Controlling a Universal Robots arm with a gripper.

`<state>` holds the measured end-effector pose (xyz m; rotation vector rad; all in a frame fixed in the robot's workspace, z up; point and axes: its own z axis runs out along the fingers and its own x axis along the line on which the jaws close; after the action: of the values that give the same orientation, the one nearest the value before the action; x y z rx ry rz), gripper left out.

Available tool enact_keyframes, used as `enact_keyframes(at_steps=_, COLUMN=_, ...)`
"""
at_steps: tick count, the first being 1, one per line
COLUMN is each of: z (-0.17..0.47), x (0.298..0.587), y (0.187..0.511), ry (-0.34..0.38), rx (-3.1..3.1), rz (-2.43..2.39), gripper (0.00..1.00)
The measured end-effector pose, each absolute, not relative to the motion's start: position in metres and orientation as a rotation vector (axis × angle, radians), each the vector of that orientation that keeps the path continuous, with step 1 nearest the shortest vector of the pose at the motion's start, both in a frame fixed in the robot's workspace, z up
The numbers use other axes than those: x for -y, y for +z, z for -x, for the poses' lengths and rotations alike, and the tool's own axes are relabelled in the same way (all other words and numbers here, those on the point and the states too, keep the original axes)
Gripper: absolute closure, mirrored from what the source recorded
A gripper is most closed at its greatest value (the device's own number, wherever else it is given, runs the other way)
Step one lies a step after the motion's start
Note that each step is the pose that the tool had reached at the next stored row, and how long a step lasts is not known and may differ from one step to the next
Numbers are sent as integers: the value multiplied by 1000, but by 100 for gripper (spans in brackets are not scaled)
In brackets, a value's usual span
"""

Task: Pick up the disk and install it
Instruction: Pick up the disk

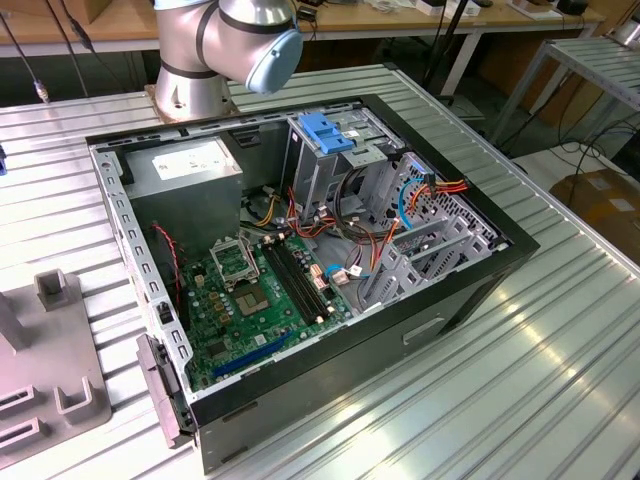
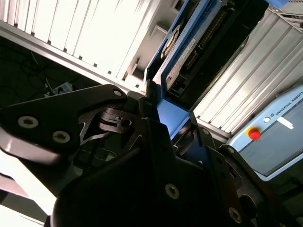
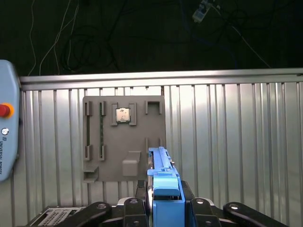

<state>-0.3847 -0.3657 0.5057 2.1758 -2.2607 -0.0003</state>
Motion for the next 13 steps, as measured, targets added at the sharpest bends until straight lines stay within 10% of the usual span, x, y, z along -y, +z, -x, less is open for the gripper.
enact_keyframes(at_steps=13, z=374, x=366, y=506, ry=0, rx=2261, rz=-2176, gripper=63)
